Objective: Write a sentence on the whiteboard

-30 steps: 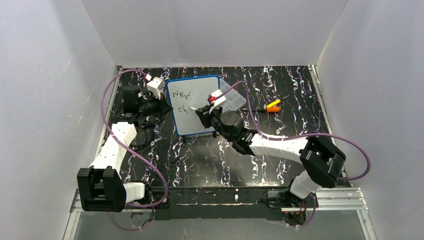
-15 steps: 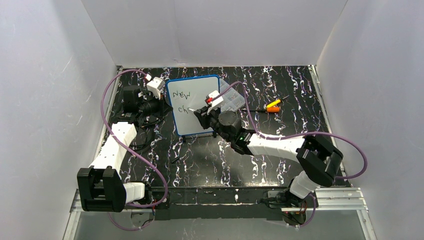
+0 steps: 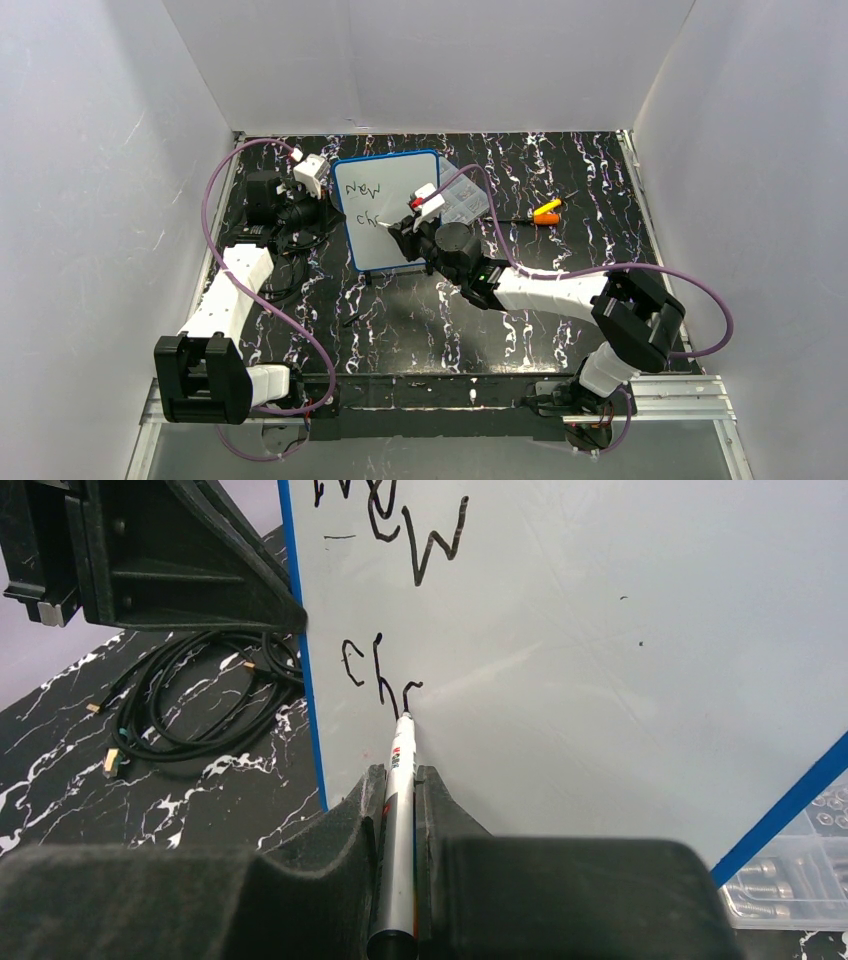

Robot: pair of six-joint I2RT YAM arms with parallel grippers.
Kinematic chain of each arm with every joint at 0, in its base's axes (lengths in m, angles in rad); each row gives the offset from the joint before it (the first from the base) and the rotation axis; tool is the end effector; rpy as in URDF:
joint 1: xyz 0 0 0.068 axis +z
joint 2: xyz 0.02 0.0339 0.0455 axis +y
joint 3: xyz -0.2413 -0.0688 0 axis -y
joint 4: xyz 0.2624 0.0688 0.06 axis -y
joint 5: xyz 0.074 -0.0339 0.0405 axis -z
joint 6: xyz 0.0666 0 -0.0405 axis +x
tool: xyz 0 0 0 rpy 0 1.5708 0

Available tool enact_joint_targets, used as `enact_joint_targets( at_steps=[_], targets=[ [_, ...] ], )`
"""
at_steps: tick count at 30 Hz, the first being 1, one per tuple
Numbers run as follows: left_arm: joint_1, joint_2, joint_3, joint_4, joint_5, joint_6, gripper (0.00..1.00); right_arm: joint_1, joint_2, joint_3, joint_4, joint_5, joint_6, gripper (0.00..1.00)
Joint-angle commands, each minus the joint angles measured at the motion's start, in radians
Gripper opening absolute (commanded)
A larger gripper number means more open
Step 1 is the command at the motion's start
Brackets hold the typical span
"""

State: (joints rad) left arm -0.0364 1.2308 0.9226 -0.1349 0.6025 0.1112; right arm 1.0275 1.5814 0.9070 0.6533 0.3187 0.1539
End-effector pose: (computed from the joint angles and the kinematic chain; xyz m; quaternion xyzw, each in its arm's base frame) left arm 0.3226 -0.0495 0.2633 0.2177 0.7933 -0.2315 0.5194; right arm 0.2258 0.3335 0.2349 -0.1979 0.6862 0.2905 0.6368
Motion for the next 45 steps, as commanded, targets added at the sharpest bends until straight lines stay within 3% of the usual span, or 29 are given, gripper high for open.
enact_joint_targets(
  at_steps=[1, 23, 45],
  targets=[
    [0.0, -0.021, -0.001, 0.017, 0.024, 0.001, 0.0, -0.004, -0.005, 0.001, 0.012, 0.053, -0.019, 0.01],
    [0.001, -0.025, -0.001, 0.017, 0.024, 0.001, 0.0, -0.005, -0.062, 0.031, 0.089, 0.103, -0.062, 0.01],
    [0.001, -0.025, -0.001, 0.017, 0.025, 0.001, 0.0, -0.004, -0.037, -0.019, 0.037, 0.075, -0.008, 0.01]
  ],
)
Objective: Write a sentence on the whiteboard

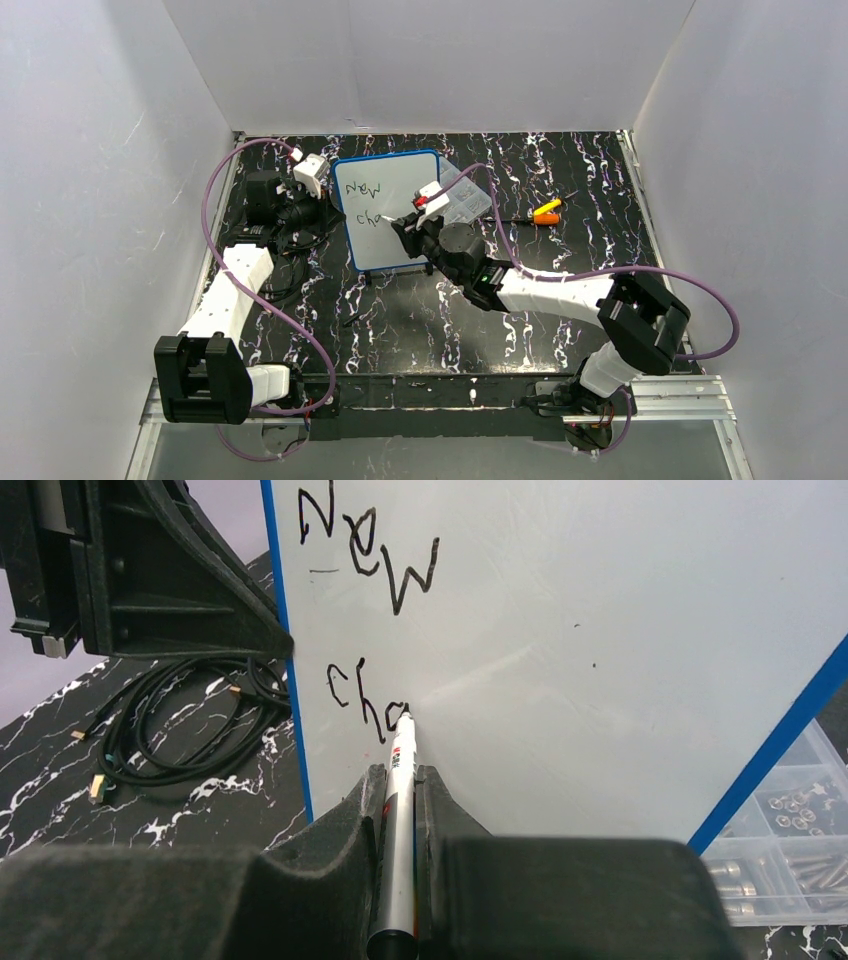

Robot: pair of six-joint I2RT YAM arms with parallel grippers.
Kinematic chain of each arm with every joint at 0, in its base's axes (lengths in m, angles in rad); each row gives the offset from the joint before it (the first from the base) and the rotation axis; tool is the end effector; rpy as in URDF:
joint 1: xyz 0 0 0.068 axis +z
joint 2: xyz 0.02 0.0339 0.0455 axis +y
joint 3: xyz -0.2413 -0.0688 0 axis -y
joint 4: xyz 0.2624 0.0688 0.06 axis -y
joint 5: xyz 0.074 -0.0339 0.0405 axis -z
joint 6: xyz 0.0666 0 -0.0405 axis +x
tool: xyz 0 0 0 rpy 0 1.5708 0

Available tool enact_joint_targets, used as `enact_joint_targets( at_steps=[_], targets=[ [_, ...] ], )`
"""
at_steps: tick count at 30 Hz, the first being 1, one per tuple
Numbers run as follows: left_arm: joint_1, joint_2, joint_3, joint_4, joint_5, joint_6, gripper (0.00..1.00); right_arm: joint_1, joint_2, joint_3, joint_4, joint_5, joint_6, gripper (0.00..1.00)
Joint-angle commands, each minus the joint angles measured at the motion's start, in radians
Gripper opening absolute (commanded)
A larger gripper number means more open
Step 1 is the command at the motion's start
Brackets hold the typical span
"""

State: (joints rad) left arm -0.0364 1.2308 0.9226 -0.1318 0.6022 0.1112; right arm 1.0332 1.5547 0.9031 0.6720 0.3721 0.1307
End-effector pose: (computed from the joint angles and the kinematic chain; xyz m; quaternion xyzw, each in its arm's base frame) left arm 0.3228 -0.0495 0.2637 0.2179 0.7925 -0.2311 0.5207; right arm 0.2242 0.3287 0.2461 -0.1810 0.6766 0.2777 0.6576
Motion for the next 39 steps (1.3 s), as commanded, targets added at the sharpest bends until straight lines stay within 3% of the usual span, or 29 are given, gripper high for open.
enact_joint_targets(
  at_steps=[1, 26, 39],
  targets=[
    [0.0, -0.025, -0.001, 0.014, 0.025, 0.002, 0.0, -0.01, -0.01, -0.017, 0.018, 0.019, 0.017, 0.01],
    [0.0, -0.024, -0.001, 0.014, 0.018, -0.002, 0.0, 0.005, -0.105, -0.043, 0.011, 0.046, 0.009, 0.01],
    [0.001, -0.022, 0.0, 0.014, 0.022, -0.004, 0.0, 0.005, -0.065, 0.0, 0.034, 0.044, -0.029, 0.01]
  ],
)
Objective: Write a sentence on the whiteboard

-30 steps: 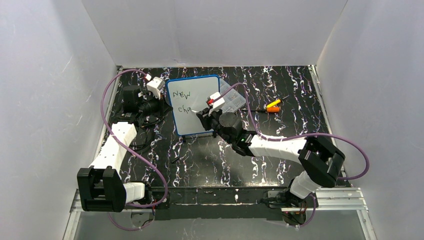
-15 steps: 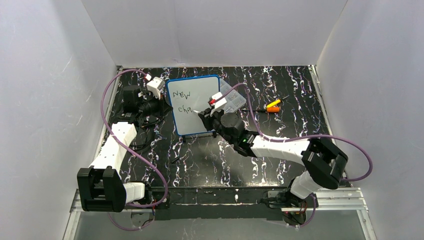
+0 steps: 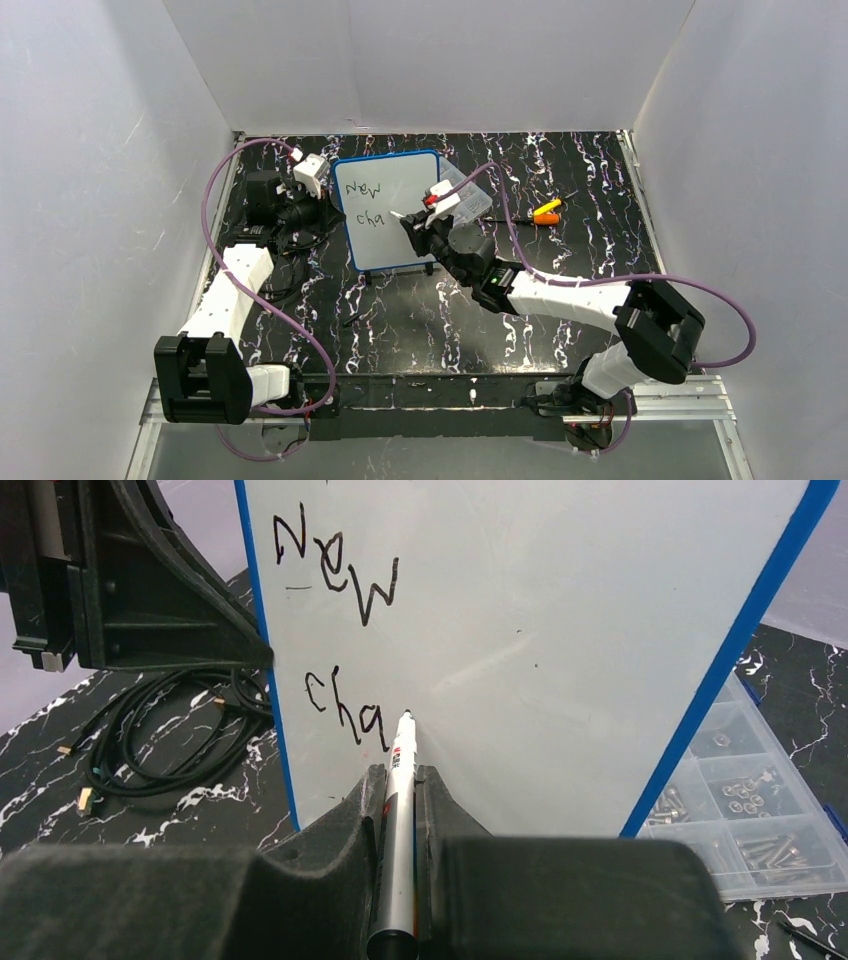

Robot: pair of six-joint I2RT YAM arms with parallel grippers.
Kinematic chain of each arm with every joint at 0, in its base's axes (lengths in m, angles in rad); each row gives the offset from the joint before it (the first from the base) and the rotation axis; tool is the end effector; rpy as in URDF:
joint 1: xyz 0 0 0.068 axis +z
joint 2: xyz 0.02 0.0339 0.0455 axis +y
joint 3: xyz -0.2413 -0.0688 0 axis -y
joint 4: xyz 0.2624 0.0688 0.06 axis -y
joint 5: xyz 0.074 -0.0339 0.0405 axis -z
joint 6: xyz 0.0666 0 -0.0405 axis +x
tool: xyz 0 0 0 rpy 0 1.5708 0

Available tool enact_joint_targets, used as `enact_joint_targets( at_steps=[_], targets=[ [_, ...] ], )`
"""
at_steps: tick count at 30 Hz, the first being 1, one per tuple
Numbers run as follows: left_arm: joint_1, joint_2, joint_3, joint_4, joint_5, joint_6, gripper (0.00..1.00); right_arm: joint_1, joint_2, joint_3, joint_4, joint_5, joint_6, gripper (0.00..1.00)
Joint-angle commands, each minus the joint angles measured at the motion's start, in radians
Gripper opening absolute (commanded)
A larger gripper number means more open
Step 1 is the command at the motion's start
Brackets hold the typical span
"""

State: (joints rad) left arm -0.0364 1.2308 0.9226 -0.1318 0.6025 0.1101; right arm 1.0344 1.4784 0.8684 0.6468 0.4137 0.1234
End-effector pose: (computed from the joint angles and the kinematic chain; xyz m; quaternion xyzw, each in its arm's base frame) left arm 0.3228 -0.0495 0.2637 0.2176 0.7926 -0.2315 0.5205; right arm 0.2183 0.3147 0.2576 -0.1660 0.6750 0.2662 0.6678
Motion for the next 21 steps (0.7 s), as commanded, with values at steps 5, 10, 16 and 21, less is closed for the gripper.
enact_joint_targets(
  at_steps=[5, 10, 16, 21],
  targets=[
    [0.001, -0.022, 0.001, 0.014, 0.024, -0.001, 0.0, 0.003, 0.032, 0.048, 0.062, -0.021, -0.021, 0.01],
    [0.001, -0.021, 0.0, 0.014, 0.024, -0.001, 0.0, 0.004, 0.048, 0.056, 0.073, -0.014, -0.024, 0.01],
    [0.001, -0.022, -0.001, 0.014, 0.024, 0.0, 0.0, 0.003, 0.064, 0.057, 0.081, 0.001, -0.03, 0.01],
    [0.001, -0.021, -0.001, 0.014, 0.025, 0.001, 0.0, 0.004, 0.066, 0.043, 0.066, 0.006, -0.028, 0.01]
  ],
)
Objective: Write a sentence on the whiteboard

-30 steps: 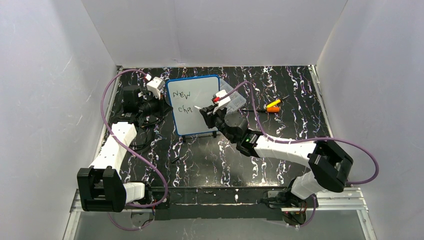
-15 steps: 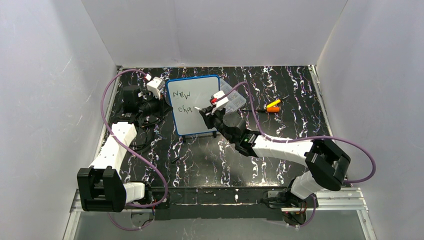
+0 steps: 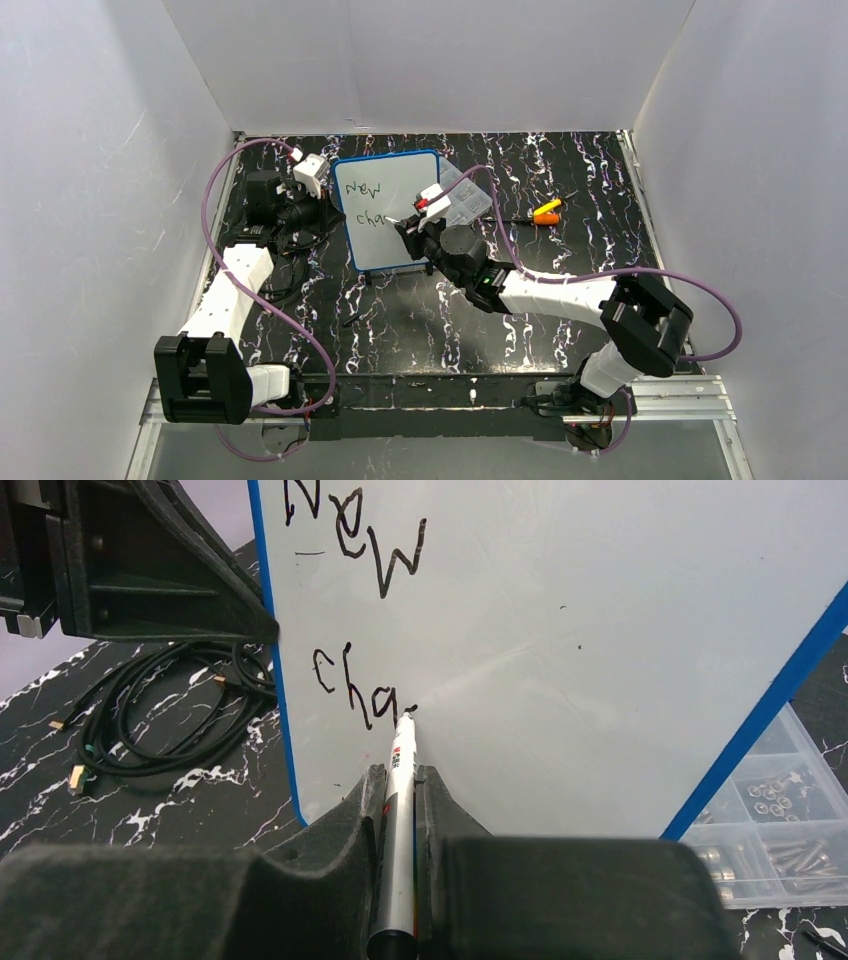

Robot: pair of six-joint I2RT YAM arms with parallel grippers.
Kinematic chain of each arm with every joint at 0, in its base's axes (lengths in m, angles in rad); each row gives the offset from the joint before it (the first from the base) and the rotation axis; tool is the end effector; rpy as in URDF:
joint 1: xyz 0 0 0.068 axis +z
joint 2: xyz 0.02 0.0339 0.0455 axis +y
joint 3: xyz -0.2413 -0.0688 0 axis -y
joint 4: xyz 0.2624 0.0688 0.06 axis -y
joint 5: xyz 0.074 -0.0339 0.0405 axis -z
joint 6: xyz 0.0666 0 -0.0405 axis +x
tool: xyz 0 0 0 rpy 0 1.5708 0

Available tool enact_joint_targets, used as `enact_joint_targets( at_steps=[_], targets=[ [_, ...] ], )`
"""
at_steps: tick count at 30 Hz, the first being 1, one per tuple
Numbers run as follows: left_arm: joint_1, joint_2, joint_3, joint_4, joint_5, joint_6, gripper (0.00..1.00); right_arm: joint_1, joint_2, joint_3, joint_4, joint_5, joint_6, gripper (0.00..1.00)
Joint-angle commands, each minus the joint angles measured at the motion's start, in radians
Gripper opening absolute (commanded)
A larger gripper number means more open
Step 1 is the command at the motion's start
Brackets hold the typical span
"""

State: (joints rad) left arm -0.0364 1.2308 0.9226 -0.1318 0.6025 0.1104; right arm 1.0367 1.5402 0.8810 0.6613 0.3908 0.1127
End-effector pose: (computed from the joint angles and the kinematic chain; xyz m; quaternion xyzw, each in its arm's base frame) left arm 0.3228 -0.0495 0.2637 0.2177 0.7925 -0.2314 0.5205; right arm 0.2216 0.3248 0.2417 -0.1858 0.6815 0.2623 0.6574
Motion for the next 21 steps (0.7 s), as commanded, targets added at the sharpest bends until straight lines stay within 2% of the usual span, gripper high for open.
enact_joint_targets(
  at_steps=[1, 9, 21],
  targets=[
    [0.001, -0.022, -0.001, 0.014, 0.025, -0.001, 0.0, 0.002, 0.004, 0.023, 0.049, 0.027, -0.013, 0.01],
    [0.001, -0.023, -0.001, 0.014, 0.024, -0.001, 0.0, 0.002, -0.001, -0.023, 0.033, 0.011, 0.038, 0.01],
    [0.001, -0.023, -0.001, 0.014, 0.024, 0.0, 0.0, 0.005, -0.006, -0.011, 0.073, 0.023, 0.031, 0.01]
  ],
)
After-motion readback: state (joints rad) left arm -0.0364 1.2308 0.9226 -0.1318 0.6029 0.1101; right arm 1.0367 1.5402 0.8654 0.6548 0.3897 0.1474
